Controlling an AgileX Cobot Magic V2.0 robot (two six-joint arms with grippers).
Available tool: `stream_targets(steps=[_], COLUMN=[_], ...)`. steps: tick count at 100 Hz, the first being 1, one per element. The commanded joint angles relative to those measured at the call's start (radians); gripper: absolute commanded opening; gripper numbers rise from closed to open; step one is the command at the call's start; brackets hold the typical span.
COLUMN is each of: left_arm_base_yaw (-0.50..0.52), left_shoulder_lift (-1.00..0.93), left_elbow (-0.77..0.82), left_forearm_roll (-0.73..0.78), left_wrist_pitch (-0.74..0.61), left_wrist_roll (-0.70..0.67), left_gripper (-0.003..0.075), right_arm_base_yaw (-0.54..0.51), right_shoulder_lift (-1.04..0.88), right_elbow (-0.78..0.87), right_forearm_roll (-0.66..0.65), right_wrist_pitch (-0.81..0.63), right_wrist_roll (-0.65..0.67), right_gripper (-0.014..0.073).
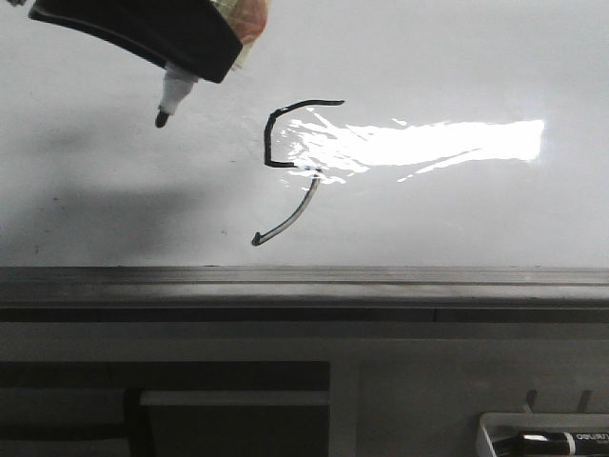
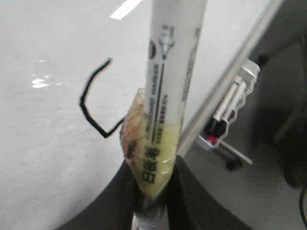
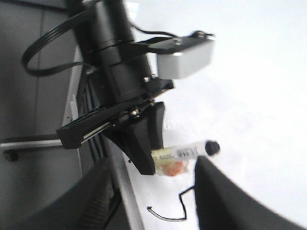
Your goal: Write number 5 on whiteboard
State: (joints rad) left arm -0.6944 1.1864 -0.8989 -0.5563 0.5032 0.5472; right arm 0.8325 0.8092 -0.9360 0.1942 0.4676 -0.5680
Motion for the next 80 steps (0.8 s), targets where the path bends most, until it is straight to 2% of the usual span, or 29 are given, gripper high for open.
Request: stream_targets(steps=[1,2,5,19,34,56,80], left_arm_base_yaw=[0.001,0.001,0.001,0.009,0.053,0.14,0.14], left_shoulder_lift=[-0.011,-0.008,-0.002,0.051,0.096,0.109,0.109], left_elbow=[0.003,0.003,0.009,0.014,0.014,0.014,0.014], left_forearm_roll=[-0.03,-0.03,-0.024,-0.015,0.01,0.19,0.202], left_wrist_pitch=[-0.193,-0.202,-0.229,-0.278,-0.281,-0.303,-0.319], left_wrist_roll=[-0.107,-0.117,-0.135,-0.154,-0.187,-0.462,-0.467], left_gripper=[-0.0021,-0.0021,-0.0021,-0.0021,-0.0021,-0.0021,-0.0021], right_arm_base_yaw=[-0.07,-0.075,-0.099,-0.17,-0.188,-0.188,-0.188], right_shoulder_lift=[-0.039,-0.041,-0.045,-0.056,-0.056,-0.056,-0.047], right_elbow=[-0.035,-0.035,-0.033,-0.007,0.042,0.103,0.129], right_forearm_roll=[0.001,0.001,0.001,0.001,0.001,0.002,0.015], right_wrist_pitch=[-0.034,-0.032,-0.017,0.021,0.024,0.001,-0.069], right_wrist_roll=[0.037,0.037,0.04,0.062,0.063,0.066,0.073], right_gripper=[0.0005,-0.0031,-0.0067,-0.0061,-0.0061,-0.0061,-0.0061])
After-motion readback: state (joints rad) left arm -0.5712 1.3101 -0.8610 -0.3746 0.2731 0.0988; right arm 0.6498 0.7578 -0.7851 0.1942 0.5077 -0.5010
